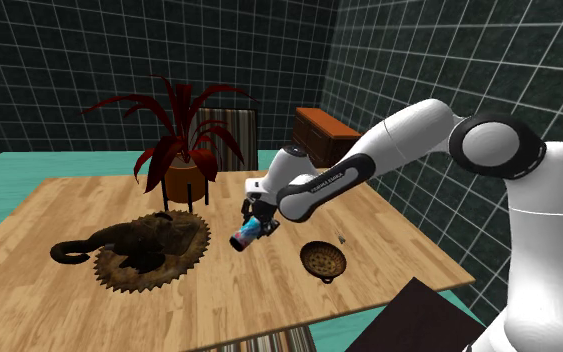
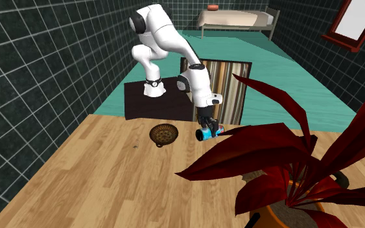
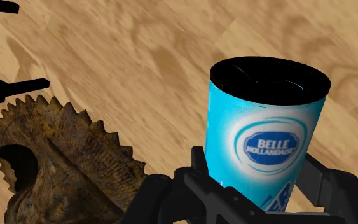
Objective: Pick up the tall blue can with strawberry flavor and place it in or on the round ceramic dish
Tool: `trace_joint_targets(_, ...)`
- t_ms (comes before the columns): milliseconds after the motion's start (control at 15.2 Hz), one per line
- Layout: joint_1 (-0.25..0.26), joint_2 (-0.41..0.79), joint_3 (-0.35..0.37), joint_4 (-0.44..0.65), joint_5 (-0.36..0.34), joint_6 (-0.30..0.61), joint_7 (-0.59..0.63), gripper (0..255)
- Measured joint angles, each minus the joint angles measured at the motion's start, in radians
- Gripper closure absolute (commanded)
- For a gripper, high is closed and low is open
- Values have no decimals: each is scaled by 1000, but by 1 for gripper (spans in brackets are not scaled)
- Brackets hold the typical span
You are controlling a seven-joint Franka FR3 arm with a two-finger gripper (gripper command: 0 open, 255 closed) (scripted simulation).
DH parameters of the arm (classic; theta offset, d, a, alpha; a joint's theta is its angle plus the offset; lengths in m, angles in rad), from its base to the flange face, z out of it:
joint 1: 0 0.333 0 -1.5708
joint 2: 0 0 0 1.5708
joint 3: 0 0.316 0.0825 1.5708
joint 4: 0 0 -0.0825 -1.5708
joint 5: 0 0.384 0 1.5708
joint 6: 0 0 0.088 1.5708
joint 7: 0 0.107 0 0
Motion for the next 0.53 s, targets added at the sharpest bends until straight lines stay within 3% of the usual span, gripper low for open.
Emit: trace_joint_targets(528,-246,-186,117,-310,135,114,-208,255)
